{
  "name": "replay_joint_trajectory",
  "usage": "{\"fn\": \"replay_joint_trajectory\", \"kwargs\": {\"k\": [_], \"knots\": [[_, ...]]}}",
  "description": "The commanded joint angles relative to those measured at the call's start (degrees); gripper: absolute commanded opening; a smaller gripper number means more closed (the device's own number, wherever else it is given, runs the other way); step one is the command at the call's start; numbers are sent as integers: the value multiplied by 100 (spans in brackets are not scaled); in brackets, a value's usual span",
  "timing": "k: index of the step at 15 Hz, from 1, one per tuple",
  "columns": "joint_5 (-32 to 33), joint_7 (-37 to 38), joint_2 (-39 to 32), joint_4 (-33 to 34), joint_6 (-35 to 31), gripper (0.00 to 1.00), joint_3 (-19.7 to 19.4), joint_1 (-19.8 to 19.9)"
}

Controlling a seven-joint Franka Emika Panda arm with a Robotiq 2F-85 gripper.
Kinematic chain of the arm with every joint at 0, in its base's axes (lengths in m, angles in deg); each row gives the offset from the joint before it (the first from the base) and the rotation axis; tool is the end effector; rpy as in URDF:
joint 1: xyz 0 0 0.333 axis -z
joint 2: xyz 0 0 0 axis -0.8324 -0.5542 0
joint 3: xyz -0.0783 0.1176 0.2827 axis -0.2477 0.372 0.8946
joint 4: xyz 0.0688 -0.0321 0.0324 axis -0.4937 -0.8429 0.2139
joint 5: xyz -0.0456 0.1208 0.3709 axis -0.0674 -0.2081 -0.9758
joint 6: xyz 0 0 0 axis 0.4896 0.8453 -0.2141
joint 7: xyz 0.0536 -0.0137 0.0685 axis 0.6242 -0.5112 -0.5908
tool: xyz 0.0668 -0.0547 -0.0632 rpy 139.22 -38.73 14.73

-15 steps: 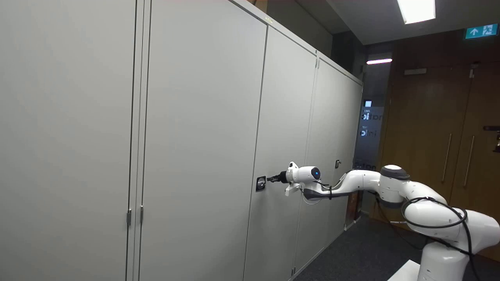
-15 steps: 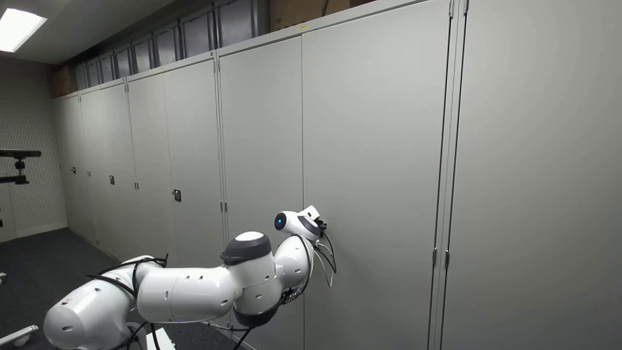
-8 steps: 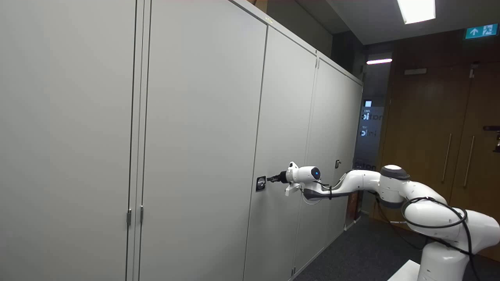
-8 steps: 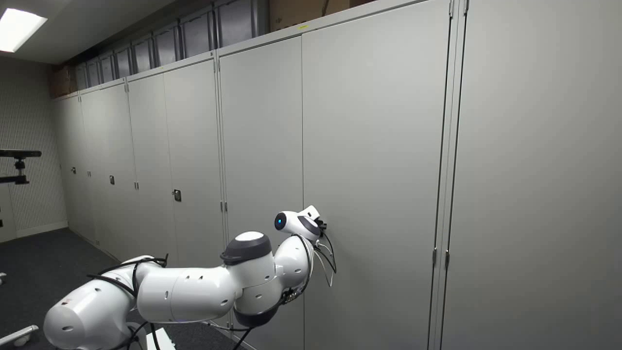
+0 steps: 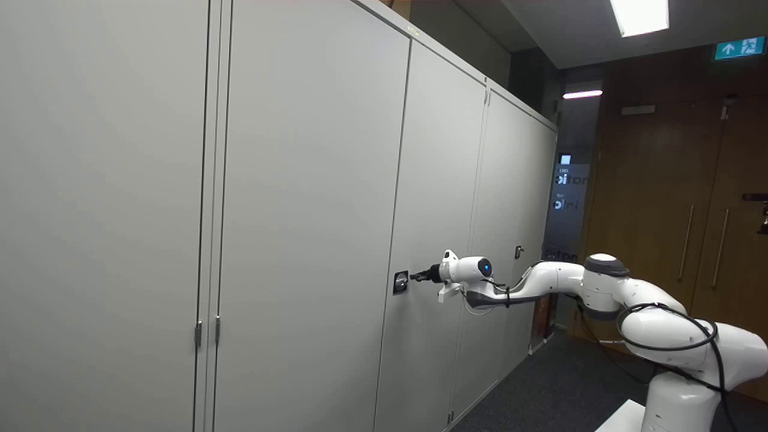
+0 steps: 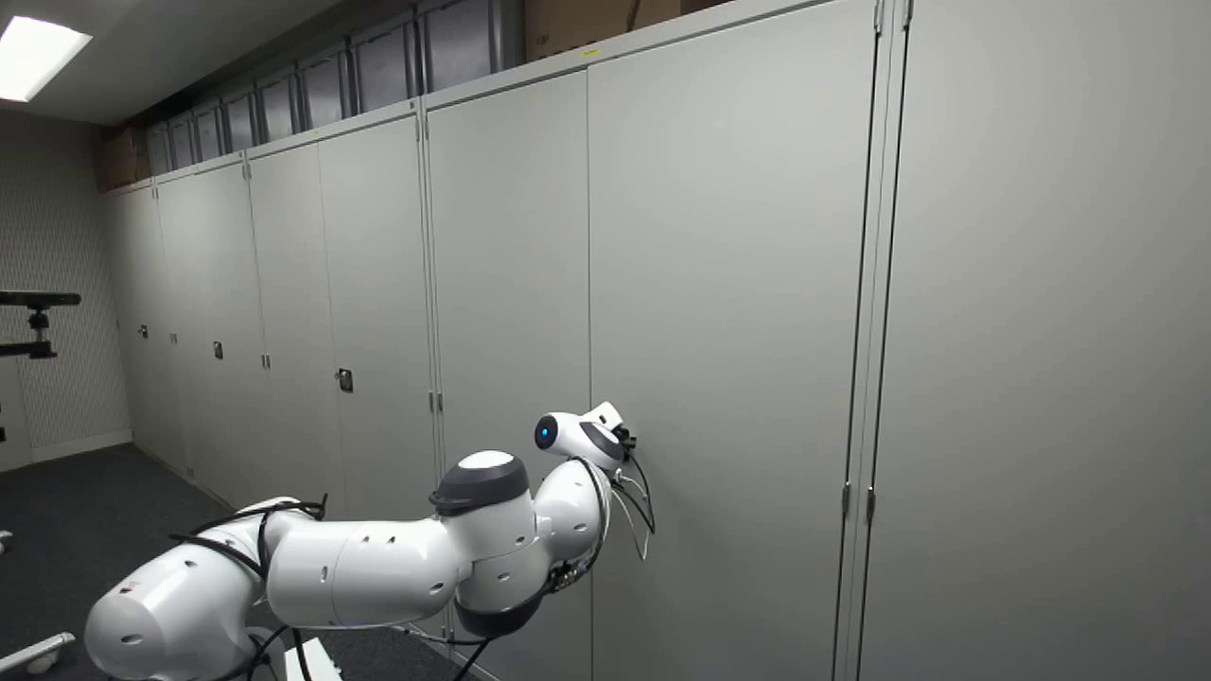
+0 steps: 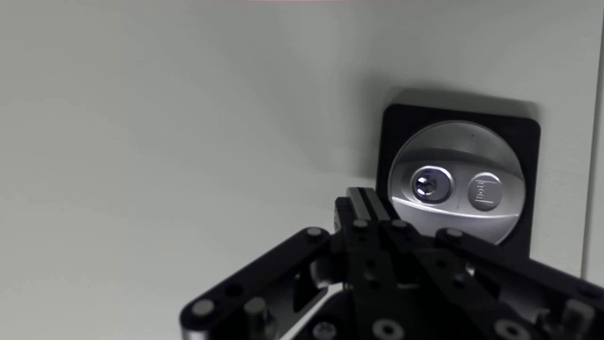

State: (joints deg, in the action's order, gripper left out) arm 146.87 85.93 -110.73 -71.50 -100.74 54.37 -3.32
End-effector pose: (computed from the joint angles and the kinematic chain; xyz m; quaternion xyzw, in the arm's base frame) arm 0.6972 0.0751 0.3087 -0.8071 -0.1281 -0.5758 0.0257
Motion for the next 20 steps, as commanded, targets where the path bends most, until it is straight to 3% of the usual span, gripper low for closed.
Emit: {"fn": "replay_joint_trajectory", "kwargs": {"k": [1, 11, 20], "knots": [[-200, 132, 374, -361, -171, 0, -165, 210], [-1034, -386, 809, -1345, -552, 0, -233, 613], [-2927, -2262, 2117, -2448, -617, 0, -168, 1135]]}}
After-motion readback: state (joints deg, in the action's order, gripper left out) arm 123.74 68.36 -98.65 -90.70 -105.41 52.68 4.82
